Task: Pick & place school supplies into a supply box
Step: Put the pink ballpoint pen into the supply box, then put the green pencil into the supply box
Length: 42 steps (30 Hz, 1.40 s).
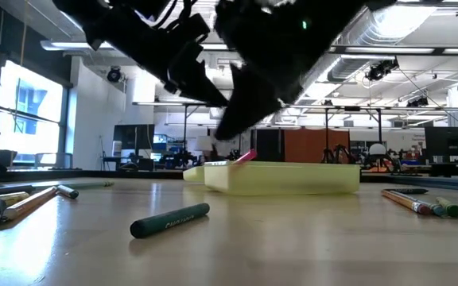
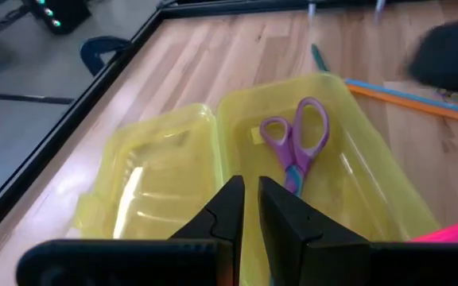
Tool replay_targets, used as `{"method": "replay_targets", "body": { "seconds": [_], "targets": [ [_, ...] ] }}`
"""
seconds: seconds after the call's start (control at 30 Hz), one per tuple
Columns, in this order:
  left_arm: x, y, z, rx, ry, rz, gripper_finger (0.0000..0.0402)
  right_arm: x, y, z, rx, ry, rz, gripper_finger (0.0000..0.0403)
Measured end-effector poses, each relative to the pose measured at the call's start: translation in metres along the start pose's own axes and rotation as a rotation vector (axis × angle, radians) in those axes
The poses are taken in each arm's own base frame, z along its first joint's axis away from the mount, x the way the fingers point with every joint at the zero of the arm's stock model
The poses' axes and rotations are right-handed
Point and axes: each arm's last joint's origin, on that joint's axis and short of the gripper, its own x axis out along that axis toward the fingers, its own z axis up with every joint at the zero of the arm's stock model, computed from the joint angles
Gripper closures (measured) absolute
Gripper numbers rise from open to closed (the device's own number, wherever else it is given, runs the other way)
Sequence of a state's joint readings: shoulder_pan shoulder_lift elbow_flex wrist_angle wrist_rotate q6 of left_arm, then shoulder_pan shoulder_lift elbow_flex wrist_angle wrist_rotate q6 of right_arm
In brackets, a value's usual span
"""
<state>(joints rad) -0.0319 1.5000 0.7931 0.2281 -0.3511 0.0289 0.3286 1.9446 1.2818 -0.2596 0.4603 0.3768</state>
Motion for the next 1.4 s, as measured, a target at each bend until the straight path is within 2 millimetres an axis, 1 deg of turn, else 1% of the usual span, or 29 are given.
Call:
{"method": "replay_targets", "body": {
  "seconds": [0.13,0.23,0.4,0.5,0.73,0.83,0.97,1.03,1.1,1.23,1.3,1.4],
  "targets": [
    [0.000,-0.001,0.003,-0.001,-0.007,-0.031,0.0328,0.007,-0.006,-0.013,0.059,0.033,-0.022,0.0293],
    [0.001,-0.001,0.003,0.000,-0.004,-0.029,0.0328,0.009,-0.011,-0.022,0.039,0.060,-0.071,0.0310],
    [0.001,-0.001,0.001,0.007,0.015,-0.029,0.0328,0.006,-0.022,-0.034,-0.047,0.141,-0.236,0.0335],
    [0.001,-0.001,0.000,0.010,0.024,-0.029,0.0328,0.002,-0.026,-0.035,-0.072,0.156,-0.279,0.0348],
    [-0.001,-0.001,-0.007,0.049,0.099,-0.031,0.0328,-0.006,-0.032,-0.033,-0.093,0.185,-0.299,0.0368],
    [-0.011,0.004,-0.010,0.149,0.205,-0.017,0.0328,-0.012,-0.035,-0.029,-0.149,0.128,-0.399,0.0372],
    [-0.035,0.015,0.003,0.224,0.413,0.066,0.0328,-0.013,-0.044,-0.018,-0.201,-0.009,-0.627,0.0368],
    [-0.048,0.021,0.010,0.198,0.526,0.101,0.0328,-0.010,-0.049,-0.014,-0.211,-0.010,-0.634,0.0362],
    [-0.061,0.026,0.017,0.163,0.622,0.132,0.0328,-0.006,-0.053,-0.012,-0.216,0.018,-0.594,0.0353],
    [-0.087,0.036,0.023,0.091,0.812,0.209,0.0328,-0.003,-0.061,-0.012,-0.197,0.043,-0.592,0.0335],
    [-0.098,0.040,0.020,0.073,0.916,0.270,0.0328,-0.003,-0.063,-0.011,-0.173,0.027,-0.619,0.0327],
    [-0.112,0.046,0.009,0.045,1.042,0.421,0.0328,-0.002,-0.064,-0.011,-0.169,0.030,-0.615,0.0319]
  ]
}}
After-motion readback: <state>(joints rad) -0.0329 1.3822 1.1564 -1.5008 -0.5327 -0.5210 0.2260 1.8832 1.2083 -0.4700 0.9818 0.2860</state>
